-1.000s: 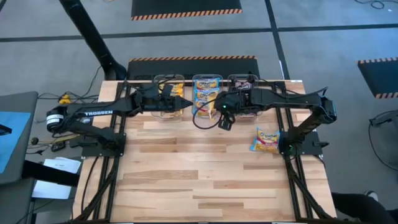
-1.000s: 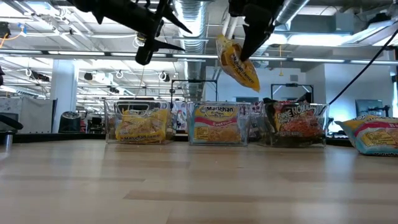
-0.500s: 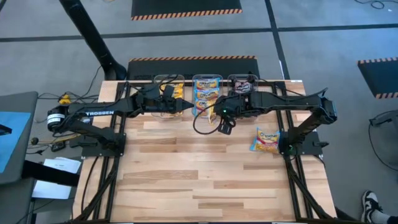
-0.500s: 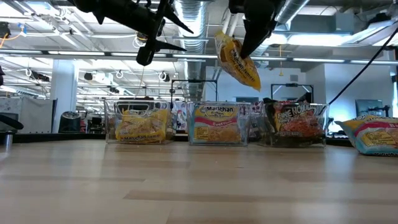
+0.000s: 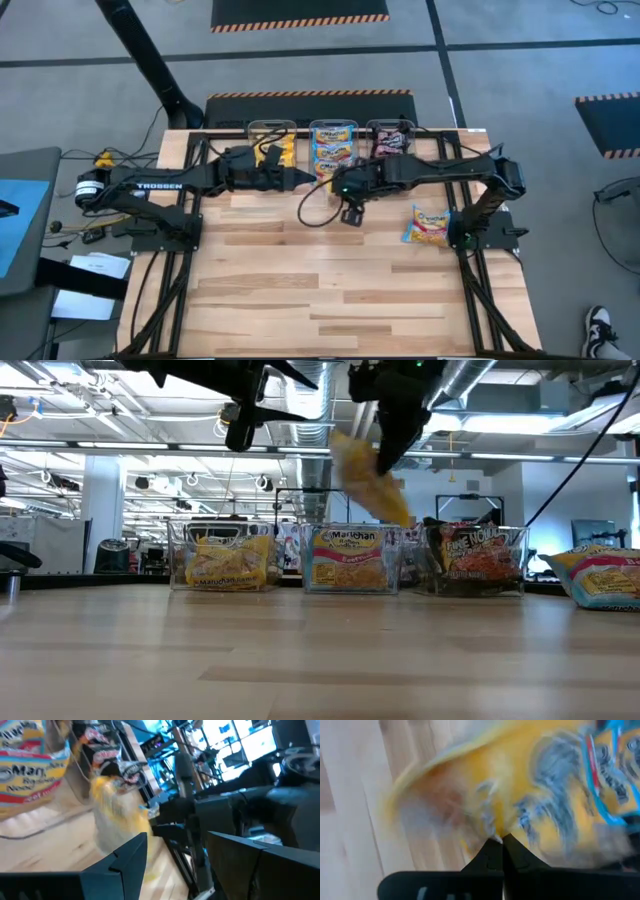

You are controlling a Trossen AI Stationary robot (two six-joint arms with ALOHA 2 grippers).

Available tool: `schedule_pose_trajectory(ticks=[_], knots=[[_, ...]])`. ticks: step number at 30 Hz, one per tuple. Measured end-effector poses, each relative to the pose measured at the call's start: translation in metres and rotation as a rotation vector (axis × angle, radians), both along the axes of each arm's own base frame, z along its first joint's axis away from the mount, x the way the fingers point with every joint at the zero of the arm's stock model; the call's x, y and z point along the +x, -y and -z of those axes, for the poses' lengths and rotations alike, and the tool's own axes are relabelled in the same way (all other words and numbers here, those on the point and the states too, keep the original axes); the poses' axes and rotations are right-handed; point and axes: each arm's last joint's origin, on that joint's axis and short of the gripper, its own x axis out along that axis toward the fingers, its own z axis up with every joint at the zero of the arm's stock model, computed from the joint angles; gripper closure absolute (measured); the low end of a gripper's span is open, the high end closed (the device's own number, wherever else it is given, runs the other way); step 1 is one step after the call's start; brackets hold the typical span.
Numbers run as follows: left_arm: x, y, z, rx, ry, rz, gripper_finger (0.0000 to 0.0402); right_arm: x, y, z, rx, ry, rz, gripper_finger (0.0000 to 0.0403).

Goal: Sort Maruchan noodles
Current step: Put the yellow noodle pack into the left transparent bin

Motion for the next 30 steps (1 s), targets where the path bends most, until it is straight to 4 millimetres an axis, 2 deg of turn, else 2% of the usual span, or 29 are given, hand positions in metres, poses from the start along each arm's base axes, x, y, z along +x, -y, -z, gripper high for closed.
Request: schedule_pose_trajectory(ticks=[5,16,25,30], knots=[[0.0,0.0,0.001,-0.006,-0.013,-0.007,0.0212,0.009,0.001,-0.003,-0.006,-0.017,0.001,0.04],[-0.002,0.001,0.011,-0.031,-0.114,-0.008,0.0212,0.025,-0.001,-0.032,-0.059,0.046,-0.005,0.04],[-0.002,0.001,0.013,-0.035,-0.134,-0.012,0.0212,0.042,-0.002,-0.026,-0.077,0.01,-0.04,0.04],[-0.004,0.001,0.019,-0.034,-0.195,-0.011,0.0212,0.05,-0.01,-0.023,-0.075,-0.011,-0.064,0.04]])
